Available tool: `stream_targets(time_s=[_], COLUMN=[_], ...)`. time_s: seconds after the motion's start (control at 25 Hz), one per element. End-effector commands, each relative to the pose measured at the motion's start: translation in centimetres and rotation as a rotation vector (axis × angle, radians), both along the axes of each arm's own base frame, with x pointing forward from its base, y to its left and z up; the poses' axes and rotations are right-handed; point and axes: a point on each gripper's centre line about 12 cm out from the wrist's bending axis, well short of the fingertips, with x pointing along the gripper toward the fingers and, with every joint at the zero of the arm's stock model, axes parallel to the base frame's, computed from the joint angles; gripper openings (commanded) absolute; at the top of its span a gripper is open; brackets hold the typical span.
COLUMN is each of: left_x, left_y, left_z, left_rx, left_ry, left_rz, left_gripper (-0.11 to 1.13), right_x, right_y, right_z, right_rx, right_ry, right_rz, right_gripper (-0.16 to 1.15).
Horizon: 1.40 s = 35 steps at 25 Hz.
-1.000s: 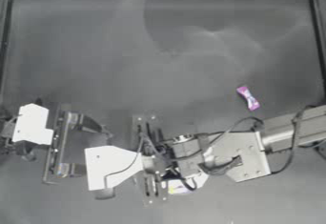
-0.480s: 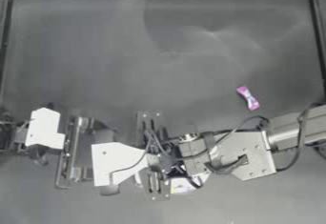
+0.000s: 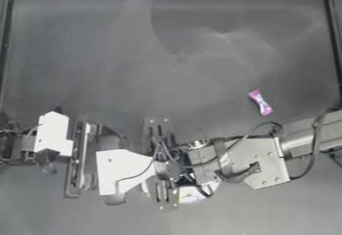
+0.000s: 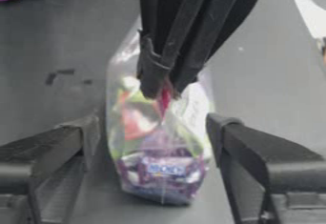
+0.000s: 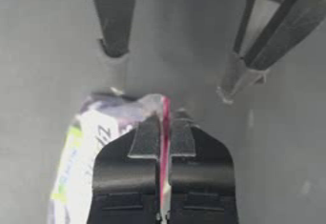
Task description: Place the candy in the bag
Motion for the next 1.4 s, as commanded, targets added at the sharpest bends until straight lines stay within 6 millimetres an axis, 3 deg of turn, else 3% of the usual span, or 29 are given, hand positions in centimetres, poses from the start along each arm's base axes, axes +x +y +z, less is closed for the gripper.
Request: stream_targets(time_s=[0.04, 1.4], left_x=[0.48, 1.45], left_y=[-0.11, -0.38], left_z=[0.95, 1.07], left_rx=[-0.003, -0.001], left_ry=[-0.040, -0.055], left_rz=[0.014, 0.029], left_gripper=[0.94, 0.83], right_x=[-0.55, -0.77], right_y=[-0.30, -0.50], right_z=[2.75, 2.94], right_rx=[0.001, -0.001], right_ry=[-0.070, -0.102], right_rz=[-0.010, -0.028], right_gripper=[0.05, 0.05])
